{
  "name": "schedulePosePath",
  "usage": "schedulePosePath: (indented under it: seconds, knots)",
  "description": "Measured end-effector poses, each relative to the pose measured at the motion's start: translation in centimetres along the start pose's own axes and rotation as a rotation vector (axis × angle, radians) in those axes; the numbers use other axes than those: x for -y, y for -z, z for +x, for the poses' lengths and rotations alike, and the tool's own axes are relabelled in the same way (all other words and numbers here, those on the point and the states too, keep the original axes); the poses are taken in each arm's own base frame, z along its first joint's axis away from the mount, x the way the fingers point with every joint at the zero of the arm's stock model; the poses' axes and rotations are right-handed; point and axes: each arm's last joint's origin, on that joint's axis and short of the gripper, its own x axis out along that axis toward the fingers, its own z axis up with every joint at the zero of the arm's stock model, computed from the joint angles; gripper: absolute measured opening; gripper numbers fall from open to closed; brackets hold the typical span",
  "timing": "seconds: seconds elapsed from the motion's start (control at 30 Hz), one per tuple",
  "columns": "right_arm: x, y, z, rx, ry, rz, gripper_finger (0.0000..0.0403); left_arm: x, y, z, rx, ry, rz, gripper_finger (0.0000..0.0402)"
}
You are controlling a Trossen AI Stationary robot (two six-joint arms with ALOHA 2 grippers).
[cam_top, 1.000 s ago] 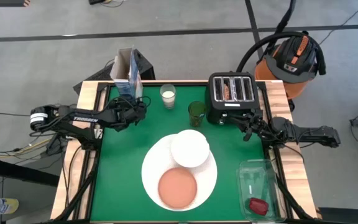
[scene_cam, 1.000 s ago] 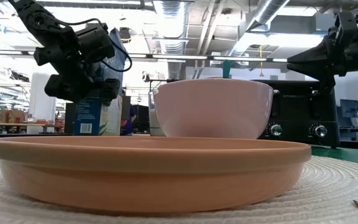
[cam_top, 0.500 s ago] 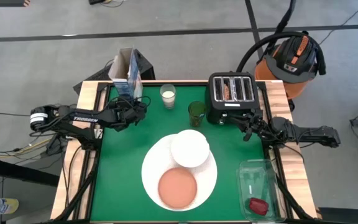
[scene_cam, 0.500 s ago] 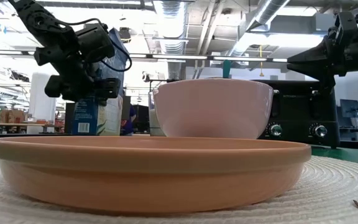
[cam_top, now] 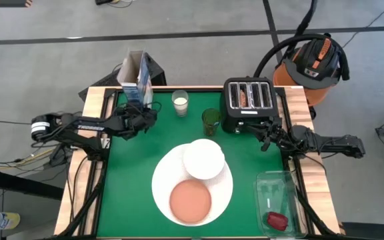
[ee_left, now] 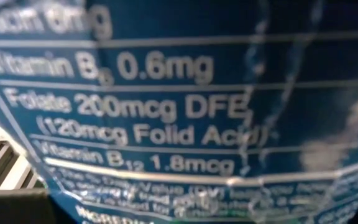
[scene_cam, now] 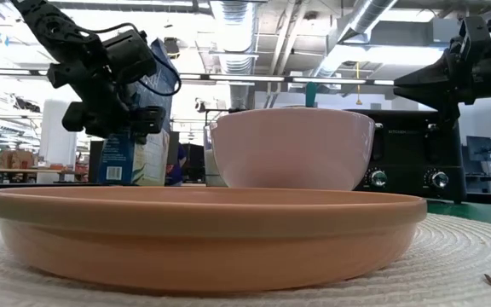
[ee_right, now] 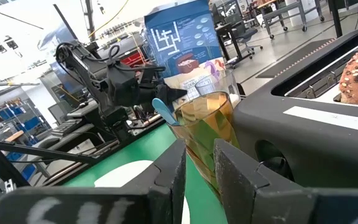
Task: Arrange a breakfast setting
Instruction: Pour the cereals from the cereal box into the white bowl
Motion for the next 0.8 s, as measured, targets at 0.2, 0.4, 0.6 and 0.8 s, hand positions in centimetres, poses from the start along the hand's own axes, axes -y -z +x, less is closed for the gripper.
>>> schedulePosePath:
  seconds: [0.2,0.4,0.6,0.8]
  knots:
    - [0.00,0.00,0.00,0.000,0.000,0.000,0.0107,-0.41,-0.72,-0.11,-0.007,0.018,0.013,0.0232]
    - [0.00,0.00,0.00,0.000,0.000,0.000,0.0107,-0.57,-0.99,-0.30,-0.004,0.027,0.040,0.0229]
    - [0.00,0.00,0.00,0.000,0.000,0.000,0.0107,-0.54,-1.02,-0.31,-0.007,0.035,0.063,0.0227]
    - [0.00,0.01,0.00,0.000,0.000,0.000,0.0107,-0.55,-1.09,-0.35,-0.005,0.039,0.119,0.0227]
